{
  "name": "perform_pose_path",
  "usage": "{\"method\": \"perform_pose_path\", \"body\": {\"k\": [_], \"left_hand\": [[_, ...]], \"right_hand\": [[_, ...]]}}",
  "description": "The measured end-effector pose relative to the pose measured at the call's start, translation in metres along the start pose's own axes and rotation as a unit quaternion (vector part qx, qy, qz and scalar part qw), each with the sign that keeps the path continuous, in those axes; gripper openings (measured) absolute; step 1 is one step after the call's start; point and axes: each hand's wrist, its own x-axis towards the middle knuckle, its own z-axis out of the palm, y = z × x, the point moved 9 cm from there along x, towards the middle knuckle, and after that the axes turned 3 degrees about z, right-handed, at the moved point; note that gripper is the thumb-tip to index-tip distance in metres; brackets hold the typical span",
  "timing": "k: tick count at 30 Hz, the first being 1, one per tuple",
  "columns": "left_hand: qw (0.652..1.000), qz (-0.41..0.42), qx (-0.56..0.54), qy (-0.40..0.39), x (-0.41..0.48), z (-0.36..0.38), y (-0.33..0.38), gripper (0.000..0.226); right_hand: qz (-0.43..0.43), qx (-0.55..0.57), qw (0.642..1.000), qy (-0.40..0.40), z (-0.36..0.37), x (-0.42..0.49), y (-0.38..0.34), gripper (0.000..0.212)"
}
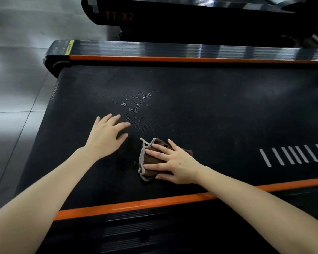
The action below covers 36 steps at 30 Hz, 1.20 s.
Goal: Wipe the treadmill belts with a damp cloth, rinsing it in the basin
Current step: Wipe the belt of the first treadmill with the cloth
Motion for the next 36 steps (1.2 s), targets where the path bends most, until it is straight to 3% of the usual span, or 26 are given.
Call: {"method": "perform_pose_path", "body": {"k": [4, 7, 10, 15, 18, 21, 23, 26, 28, 32, 36], "left_hand": [[0.994, -0.072, 0.060, -0.048, 0.019, 0.011, -0.044, 0.052], [0.982, -0.133, 0.102, -0.087, 0.034, 0.017, -0.085, 0.055], [0.977, -0.167, 0.094, -0.094, 0.041, 0.031, -0.108, 0.056], [0.982, -0.163, 0.076, -0.049, 0.041, 0.040, -0.112, 0.054], [0.983, -0.162, 0.071, -0.042, 0.041, 0.038, -0.113, 0.054], [0.983, -0.162, 0.071, -0.043, 0.041, 0.041, -0.113, 0.054], [0.984, -0.162, 0.069, -0.037, 0.042, 0.041, -0.114, 0.054], [0.984, -0.162, 0.067, -0.032, 0.042, 0.040, -0.114, 0.055], [0.983, -0.160, 0.080, -0.037, 0.043, 0.041, -0.114, 0.055], [0.985, -0.157, 0.072, -0.030, 0.043, 0.042, -0.115, 0.055], [0.985, -0.156, 0.069, -0.030, 0.043, 0.041, -0.116, 0.056]], "right_hand": [[-0.001, -0.012, 0.999, 0.045, -0.001, 0.005, 0.017, 0.039], [0.145, -0.032, 0.985, 0.085, -0.017, 0.018, 0.088, 0.042], [0.326, 0.008, 0.942, 0.076, -0.024, 0.029, 0.173, 0.043], [0.424, 0.028, 0.903, 0.059, -0.025, 0.068, 0.227, 0.043], [0.393, 0.038, 0.915, 0.084, -0.031, 0.086, 0.199, 0.041], [0.191, -0.008, 0.975, 0.110, -0.030, 0.083, 0.090, 0.043], [0.075, 0.005, 0.993, 0.091, -0.013, 0.061, 0.020, 0.040], [-0.016, 0.008, 0.997, 0.079, -0.010, 0.058, 0.021, 0.038], [0.036, -0.025, 0.996, 0.076, -0.018, 0.092, 0.076, 0.043], [0.321, 0.037, 0.944, 0.066, -0.037, 0.162, 0.204, 0.041], [0.334, -0.008, 0.941, 0.050, -0.029, 0.176, 0.203, 0.046]]}}
